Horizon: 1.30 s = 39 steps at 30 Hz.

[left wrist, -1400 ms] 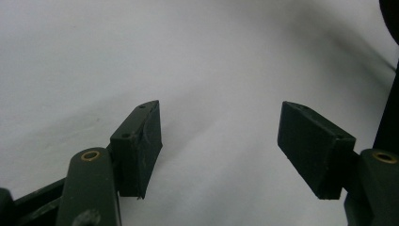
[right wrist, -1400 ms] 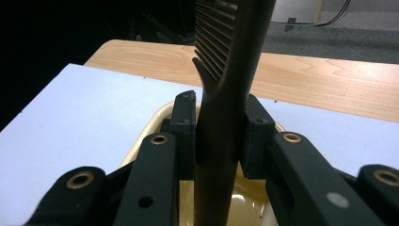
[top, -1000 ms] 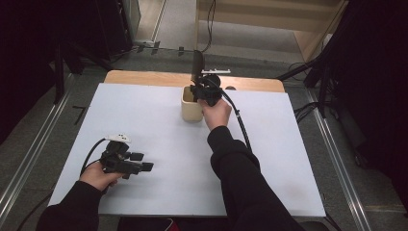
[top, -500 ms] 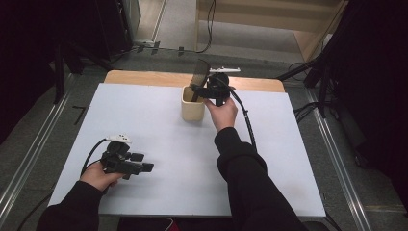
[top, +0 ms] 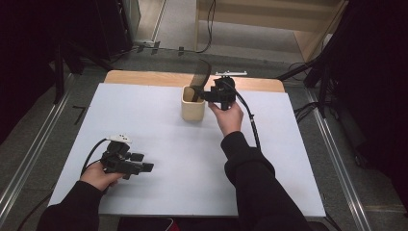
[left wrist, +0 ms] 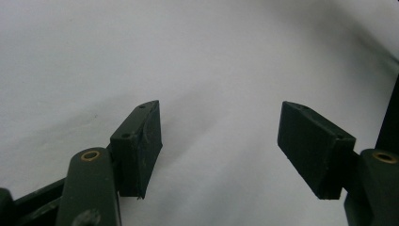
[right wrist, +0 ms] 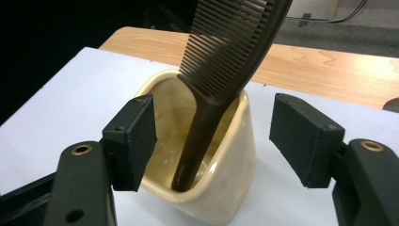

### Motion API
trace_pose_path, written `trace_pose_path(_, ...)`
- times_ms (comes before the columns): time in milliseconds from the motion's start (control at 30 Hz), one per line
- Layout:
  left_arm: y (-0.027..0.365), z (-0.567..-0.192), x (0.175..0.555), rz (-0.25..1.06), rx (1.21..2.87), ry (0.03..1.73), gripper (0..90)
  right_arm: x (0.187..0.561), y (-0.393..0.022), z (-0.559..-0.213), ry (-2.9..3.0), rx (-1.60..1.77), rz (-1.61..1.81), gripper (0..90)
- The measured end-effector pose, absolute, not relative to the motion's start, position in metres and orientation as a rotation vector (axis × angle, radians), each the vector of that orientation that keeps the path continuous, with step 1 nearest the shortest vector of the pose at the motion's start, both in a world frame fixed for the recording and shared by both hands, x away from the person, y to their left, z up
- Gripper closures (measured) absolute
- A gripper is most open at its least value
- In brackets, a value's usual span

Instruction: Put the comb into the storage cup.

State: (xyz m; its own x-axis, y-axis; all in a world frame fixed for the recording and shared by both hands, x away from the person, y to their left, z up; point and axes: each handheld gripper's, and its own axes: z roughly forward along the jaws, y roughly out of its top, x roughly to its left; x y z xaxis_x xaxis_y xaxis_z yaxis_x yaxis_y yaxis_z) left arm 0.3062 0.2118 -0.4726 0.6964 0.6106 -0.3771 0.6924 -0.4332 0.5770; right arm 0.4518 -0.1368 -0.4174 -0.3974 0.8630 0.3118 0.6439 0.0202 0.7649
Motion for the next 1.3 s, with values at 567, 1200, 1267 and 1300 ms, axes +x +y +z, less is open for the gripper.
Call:
trace_pose_path(567,0.212,-0.473,0.306,-0.140,2.176,0.991,31.5,0.419,-0.140,-0.419,2.181,1.472,1.348,25.7)
trace_pose_path(1200,0.213,-0.473,0.307,-0.139,2.173,0.997,31.5,0.387,-0.145,-0.427,2.295,1.344,1.401,26.8)
trace_pose_path(1267,0.213,-0.473,0.307,-0.137,2.168,0.997,31.6,0.384,-0.148,-0.429,2.304,1.359,1.412,26.8)
trace_pose_path(1300,0.213,-0.473,0.307,-0.135,2.169,0.997,31.6,0.383,-0.150,-0.430,2.302,1.357,1.425,26.8)
